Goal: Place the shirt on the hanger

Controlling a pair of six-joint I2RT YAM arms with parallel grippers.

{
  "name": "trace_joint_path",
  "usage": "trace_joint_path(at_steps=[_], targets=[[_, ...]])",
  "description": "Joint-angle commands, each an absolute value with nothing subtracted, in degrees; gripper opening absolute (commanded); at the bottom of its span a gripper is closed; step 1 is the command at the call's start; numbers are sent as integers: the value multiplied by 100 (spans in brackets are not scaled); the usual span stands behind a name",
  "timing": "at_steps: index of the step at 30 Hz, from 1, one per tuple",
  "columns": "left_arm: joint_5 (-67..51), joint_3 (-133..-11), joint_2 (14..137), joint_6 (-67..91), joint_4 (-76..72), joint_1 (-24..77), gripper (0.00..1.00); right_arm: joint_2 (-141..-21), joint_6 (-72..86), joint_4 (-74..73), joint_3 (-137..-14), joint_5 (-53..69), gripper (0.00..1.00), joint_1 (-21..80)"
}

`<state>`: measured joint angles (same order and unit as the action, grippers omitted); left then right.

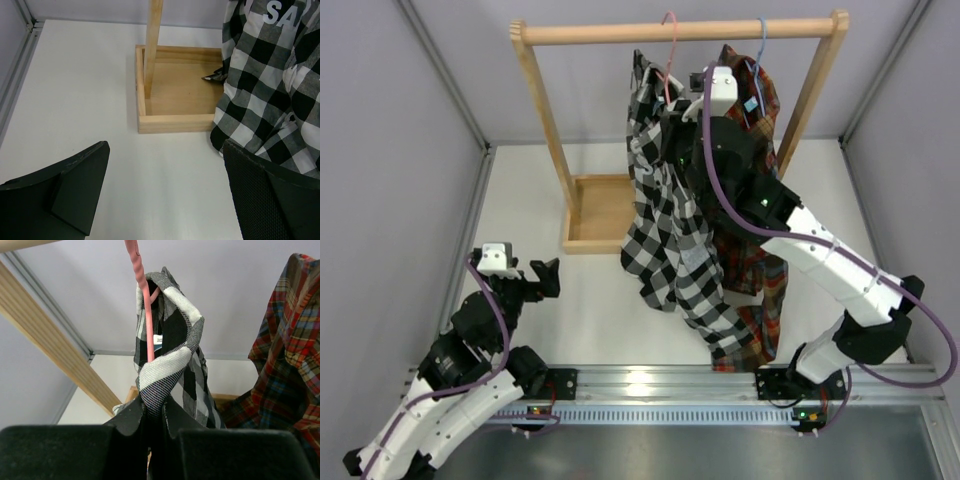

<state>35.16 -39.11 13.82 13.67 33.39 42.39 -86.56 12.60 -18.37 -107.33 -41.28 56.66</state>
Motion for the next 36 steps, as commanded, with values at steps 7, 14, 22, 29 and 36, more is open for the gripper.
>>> trace_joint_path(at_steps=[7, 14, 22, 29, 36], targets=[[3507, -3867, 1310, 1415, 3041, 4096, 98, -9193, 1415, -536, -11513, -4341, 0, 5607], [3472, -3867, 1318, 1433, 3041, 4034, 98, -9509, 1292, -536, -11988, -4694, 0, 5573], [3445, -3858, 1353, 1459, 3032, 3929, 98, -9914, 1512, -1125, -12252, -4219, 0, 5151], [3358, -3850, 1397, 1441, 3023, 3867, 98, -9791, 1758, -1283, -11743, -3938, 0, 4975], [3349, -3858, 1406, 1450, 3024, 3718, 98, -9431, 1968, -1029, -10926, -3903, 0, 5001]])
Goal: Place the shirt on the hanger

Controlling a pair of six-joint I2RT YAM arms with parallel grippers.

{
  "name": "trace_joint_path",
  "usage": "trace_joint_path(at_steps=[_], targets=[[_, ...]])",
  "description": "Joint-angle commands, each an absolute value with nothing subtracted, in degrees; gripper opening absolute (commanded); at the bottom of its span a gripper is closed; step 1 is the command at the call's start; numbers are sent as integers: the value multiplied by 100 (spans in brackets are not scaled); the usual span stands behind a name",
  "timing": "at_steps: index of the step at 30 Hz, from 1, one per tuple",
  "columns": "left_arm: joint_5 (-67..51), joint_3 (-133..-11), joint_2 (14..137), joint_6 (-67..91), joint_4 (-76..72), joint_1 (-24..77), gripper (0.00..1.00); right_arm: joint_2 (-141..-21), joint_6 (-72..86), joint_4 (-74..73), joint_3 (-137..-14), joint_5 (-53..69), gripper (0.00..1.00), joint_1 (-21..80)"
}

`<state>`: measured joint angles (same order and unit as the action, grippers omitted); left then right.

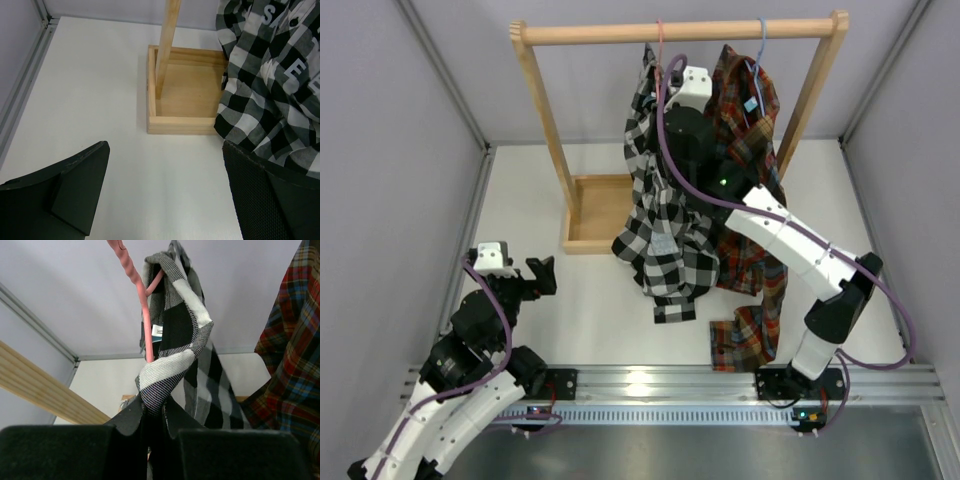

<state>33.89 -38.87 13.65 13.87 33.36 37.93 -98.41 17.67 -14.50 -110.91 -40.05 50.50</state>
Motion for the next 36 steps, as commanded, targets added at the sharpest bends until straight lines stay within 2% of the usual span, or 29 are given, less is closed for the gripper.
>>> trace_joint_path(at_steps=[1, 6, 8, 10, 11, 12, 14, 16, 19, 20, 22, 23, 25, 30, 36], targets=[[3331, -3858, 1406, 1450, 3023, 3692, 98, -9413, 2004, -1011, -10873, -3894, 0, 4992], [3296, -3858, 1424, 1450, 3023, 3639, 98, -9211, 2083, -862, -10574, -3920, 2, 5089], [3322, -3867, 1415, 1459, 3023, 3630, 98, -9115, 2092, -826, -10468, -3885, 15, 5115], [3331, -3858, 1424, 1459, 3024, 3604, 98, -9001, 2100, -791, -10363, -3867, 22, 5124], [3340, -3867, 1433, 1459, 3032, 3595, 98, -8878, 2092, -774, -10328, -3850, 33, 5133], [3340, -3858, 1441, 1459, 3024, 3577, 98, -8807, 2083, -773, -10258, -3797, 38, 5133], [3331, -3867, 1476, 1459, 3023, 3525, 98, -8571, 2066, -773, -10178, -3762, 46, 5142], [3322, -3876, 1503, 1459, 3015, 3437, 98, -8403, 2039, -773, -10020, -3701, 46, 5142], [3278, -3876, 1520, 1459, 3024, 3305, 98, -8043, 1925, -913, -9844, -3586, 56, 5142], [3270, -3885, 1512, 1459, 3023, 3287, 98, -7859, 1846, -992, -9818, -3569, 65, 5133], [3296, -3876, 1503, 1468, 3032, 3278, 98, -7683, 1732, -1308, -9773, -3481, 74, 5133], [3305, -3876, 1512, 1468, 3024, 3270, 98, -7516, 1540, -1449, -9782, -3333, 86, 5133], [3375, -3876, 1529, 1468, 3032, 3261, 98, -7340, 1293, -1993, -9870, -3147, 99, 5133], [3568, -3964, 1669, 1494, 3102, 3130, 98, -6348, 371, -2908, -9573, -3102, 100, 5142], [3384, -3990, 1819, 1529, 3094, 2620, 98, -4634, -184, -3374, -8737, -4227, 100, 5142]])
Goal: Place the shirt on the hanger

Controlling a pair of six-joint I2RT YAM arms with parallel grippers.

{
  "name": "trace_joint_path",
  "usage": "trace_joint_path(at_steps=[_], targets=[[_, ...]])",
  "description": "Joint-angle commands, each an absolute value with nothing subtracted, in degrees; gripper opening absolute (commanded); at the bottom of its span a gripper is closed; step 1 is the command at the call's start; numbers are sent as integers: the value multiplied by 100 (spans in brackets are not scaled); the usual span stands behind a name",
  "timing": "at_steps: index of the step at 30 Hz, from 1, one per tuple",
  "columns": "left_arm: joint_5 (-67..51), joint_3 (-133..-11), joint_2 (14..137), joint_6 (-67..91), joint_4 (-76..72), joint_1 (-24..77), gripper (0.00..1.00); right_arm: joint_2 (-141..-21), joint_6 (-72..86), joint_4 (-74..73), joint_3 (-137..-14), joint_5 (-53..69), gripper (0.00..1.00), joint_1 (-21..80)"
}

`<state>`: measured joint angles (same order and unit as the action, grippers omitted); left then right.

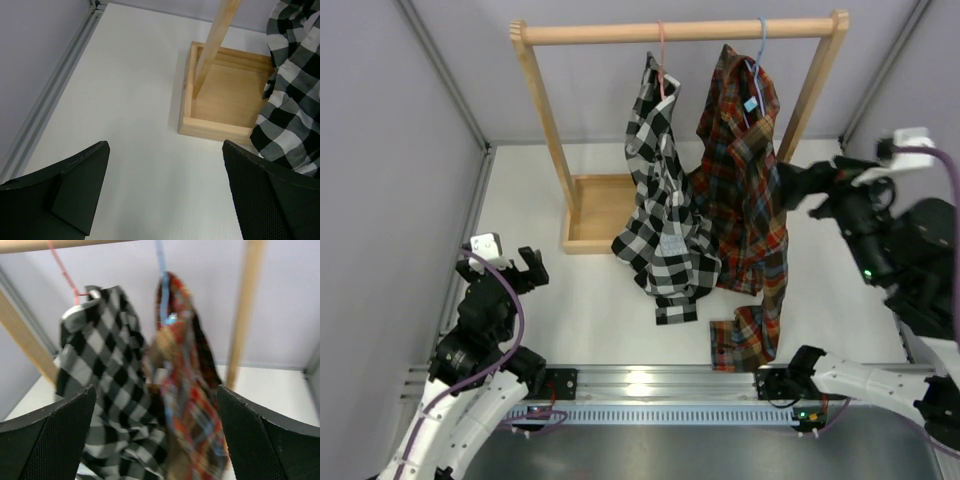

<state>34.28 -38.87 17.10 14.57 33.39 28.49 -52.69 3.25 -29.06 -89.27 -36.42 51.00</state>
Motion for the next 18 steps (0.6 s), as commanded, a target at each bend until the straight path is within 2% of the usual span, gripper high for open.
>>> trace_joint_path(at_steps=[1, 5, 11, 18], targets=[[3349, -3990, 1837, 1521, 3085, 2593, 98, -4345, -219, -3645, -8702, -4523, 99, 5133], [3322, -3964, 1767, 1450, 3085, 2558, 98, -3728, -246, -4331, -8141, -5193, 99, 5133], [3261, -3894, 1337, 1327, 3085, 2566, 98, -2998, 517, -5115, -7236, -5247, 100, 5133], [2532, -3858, 1186, 1081, 3006, 2558, 98, -2488, 1106, -5642, -6567, -5563, 99, 5133]])
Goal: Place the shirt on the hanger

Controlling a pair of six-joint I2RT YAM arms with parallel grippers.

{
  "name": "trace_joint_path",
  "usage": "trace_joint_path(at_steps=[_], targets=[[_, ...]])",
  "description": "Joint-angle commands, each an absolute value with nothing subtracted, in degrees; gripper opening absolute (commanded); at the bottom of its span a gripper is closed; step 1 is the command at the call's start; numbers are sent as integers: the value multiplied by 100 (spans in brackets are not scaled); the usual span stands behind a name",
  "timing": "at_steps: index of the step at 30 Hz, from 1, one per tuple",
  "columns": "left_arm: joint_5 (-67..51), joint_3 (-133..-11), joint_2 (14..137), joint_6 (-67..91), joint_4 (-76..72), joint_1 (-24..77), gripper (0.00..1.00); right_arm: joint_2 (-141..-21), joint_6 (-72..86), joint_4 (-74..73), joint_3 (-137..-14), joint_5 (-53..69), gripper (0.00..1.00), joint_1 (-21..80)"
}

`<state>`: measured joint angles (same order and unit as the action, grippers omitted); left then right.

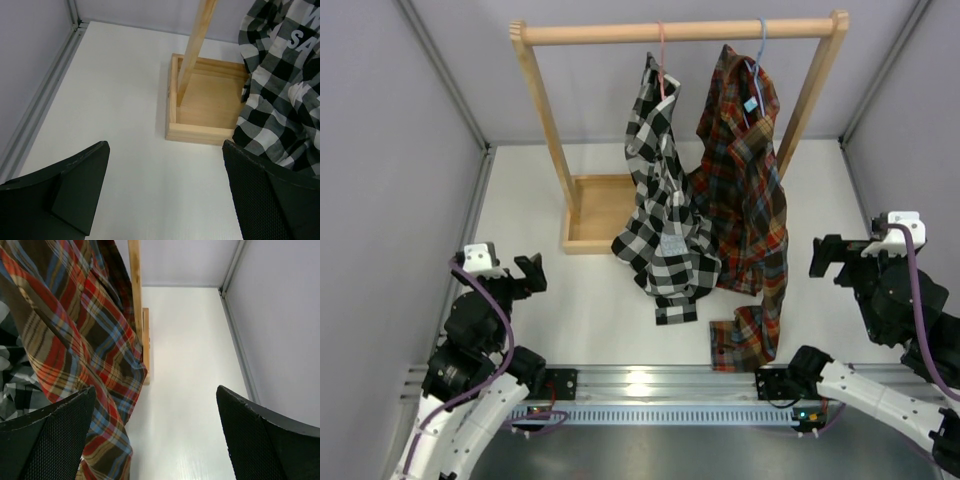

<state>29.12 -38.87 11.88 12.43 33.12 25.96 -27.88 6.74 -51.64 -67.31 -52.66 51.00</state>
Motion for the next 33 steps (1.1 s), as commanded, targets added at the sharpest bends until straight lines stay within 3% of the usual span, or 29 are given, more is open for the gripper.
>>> trace_joint_path(at_steps=[1, 33], targets=[[2514, -3858, 1195, 1081, 3006, 2566, 98, -2426, 1177, -5686, -6565, -5572, 99, 5133], [2127, -3894, 1547, 1134, 2997, 2566, 98, -2048, 1617, -5854, -6205, -5634, 100, 5133]])
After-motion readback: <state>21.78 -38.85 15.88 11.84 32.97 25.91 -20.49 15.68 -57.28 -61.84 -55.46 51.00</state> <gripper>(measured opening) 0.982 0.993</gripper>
